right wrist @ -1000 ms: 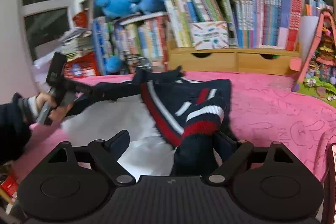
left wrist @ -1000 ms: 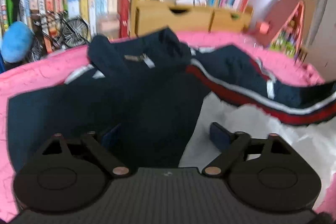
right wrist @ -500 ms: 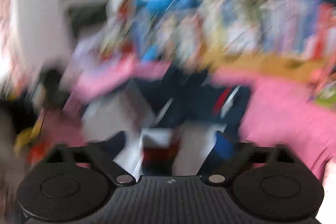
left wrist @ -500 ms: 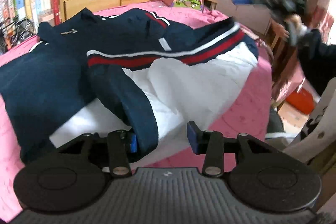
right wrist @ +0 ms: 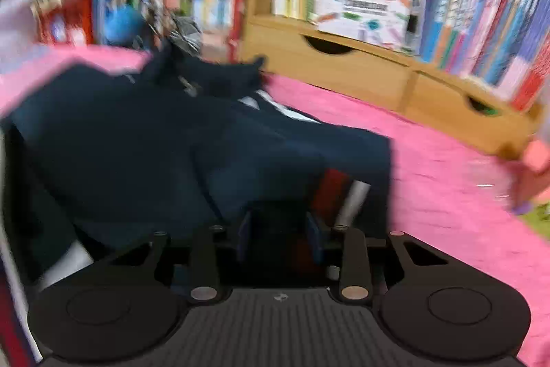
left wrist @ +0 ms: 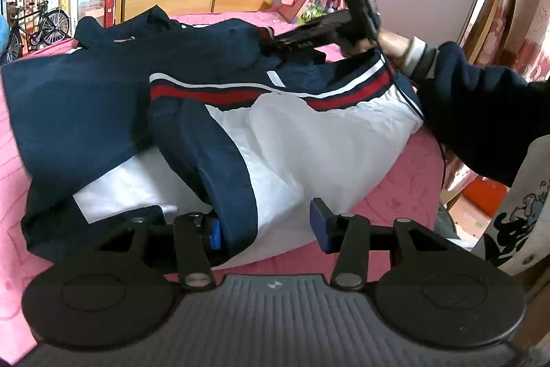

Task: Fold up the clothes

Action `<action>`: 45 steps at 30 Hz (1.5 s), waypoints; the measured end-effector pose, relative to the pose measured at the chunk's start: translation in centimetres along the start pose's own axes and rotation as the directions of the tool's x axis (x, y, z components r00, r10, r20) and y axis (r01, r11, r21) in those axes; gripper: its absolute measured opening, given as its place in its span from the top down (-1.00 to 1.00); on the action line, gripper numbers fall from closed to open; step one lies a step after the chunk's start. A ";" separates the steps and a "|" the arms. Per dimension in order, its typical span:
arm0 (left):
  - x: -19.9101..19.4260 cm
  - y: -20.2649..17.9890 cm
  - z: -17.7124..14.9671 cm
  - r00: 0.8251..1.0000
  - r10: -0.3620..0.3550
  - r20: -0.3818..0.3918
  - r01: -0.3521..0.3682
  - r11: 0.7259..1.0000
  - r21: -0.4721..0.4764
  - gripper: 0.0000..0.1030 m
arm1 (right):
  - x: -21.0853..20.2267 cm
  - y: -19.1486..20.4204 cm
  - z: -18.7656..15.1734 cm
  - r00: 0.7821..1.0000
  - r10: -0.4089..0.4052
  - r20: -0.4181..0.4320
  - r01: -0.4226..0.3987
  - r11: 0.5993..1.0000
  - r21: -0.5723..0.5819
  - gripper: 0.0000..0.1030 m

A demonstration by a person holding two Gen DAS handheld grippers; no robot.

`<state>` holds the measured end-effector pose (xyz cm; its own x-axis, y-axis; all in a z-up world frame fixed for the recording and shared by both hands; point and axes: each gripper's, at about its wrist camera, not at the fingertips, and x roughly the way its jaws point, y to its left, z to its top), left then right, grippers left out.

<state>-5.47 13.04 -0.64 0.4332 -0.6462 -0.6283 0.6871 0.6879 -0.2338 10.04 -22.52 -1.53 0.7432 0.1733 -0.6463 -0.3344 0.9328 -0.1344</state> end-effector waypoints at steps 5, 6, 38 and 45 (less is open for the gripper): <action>-0.5 0.6 0.3 1.000 0.003 0.031 -0.002 0.999 -0.050 0.07 | -3.6 -2.0 -0.6 0.999 -0.004 0.051 -0.001 0.997 0.083 -0.02; -0.9 0.6 0.5 0.999 0.013 0.041 -0.011 0.998 -0.056 0.07 | -4.4 -2.3 -0.5 0.997 0.022 0.080 -0.032 0.992 0.122 -0.22; -1.3 8.9 6.4 0.922 0.358 0.149 -0.280 0.880 -0.385 -0.40 | -10.9 -6.2 -4.3 0.947 0.201 0.250 -0.267 0.926 0.267 -0.82; 2.5 2.8 7.9 0.978 0.189 0.082 -0.174 0.971 -0.165 -1.00 | -16.2 -1.6 -8.0 0.964 0.215 0.158 -0.221 0.975 0.020 -0.84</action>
<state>2.11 10.76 2.99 0.6019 -0.5293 -0.5979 0.4958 0.8347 -0.2398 -6.16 -29.34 3.15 0.7359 0.4176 -0.5330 -0.4786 0.8776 0.0268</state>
